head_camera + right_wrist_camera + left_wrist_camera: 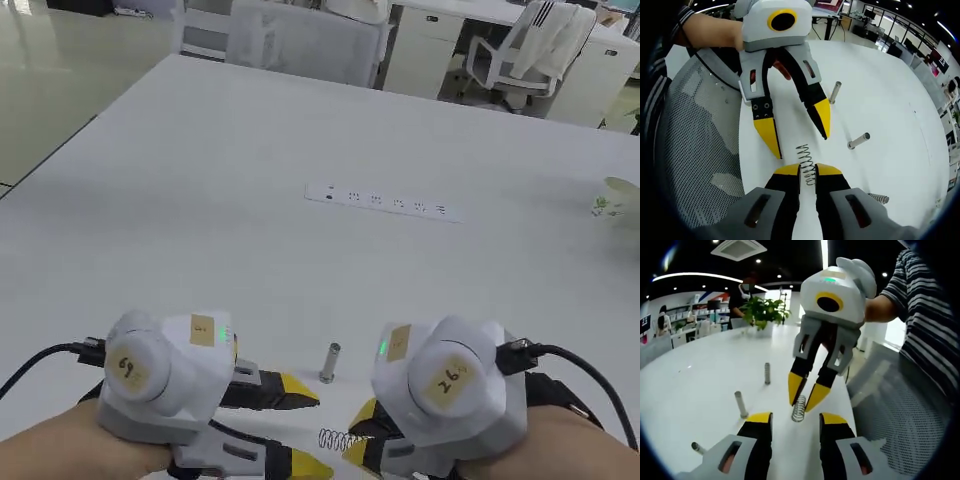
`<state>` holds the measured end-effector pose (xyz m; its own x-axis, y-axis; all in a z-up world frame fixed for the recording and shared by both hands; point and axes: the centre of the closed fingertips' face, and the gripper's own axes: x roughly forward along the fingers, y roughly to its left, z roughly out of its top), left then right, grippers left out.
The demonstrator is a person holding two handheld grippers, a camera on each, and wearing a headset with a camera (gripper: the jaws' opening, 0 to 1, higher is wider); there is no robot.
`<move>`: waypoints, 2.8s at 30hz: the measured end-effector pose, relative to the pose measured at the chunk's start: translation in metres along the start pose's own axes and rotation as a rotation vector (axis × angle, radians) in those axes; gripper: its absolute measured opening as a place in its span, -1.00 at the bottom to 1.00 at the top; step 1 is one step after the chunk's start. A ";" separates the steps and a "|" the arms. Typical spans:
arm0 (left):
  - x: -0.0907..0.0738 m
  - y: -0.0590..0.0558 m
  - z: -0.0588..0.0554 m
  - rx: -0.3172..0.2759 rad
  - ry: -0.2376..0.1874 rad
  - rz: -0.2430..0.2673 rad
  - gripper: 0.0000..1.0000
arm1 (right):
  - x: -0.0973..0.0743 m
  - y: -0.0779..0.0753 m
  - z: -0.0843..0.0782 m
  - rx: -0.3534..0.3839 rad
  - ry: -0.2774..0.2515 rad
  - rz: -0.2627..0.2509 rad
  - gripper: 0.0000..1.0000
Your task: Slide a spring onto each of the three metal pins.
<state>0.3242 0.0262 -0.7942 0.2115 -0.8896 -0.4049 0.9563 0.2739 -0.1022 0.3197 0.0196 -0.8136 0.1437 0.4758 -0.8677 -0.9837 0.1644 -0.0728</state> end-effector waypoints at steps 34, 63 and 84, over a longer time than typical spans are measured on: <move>0.008 -0.001 0.007 0.058 0.012 -0.040 -0.93 | -0.007 -0.004 0.008 -0.002 -0.007 -0.004 -0.84; 0.003 -0.007 0.009 0.075 0.004 -0.062 -0.96 | -0.010 0.000 0.011 -0.078 -0.046 0.001 -0.83; -0.010 -0.002 0.008 0.053 0.006 -0.055 -0.96 | -0.015 -0.008 0.003 -0.127 -0.099 -0.015 -0.71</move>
<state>0.3222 0.0315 -0.7825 0.1569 -0.9004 -0.4058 0.9759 0.2044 -0.0761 0.3263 0.0138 -0.7989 0.1627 0.5581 -0.8137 -0.9861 0.0646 -0.1529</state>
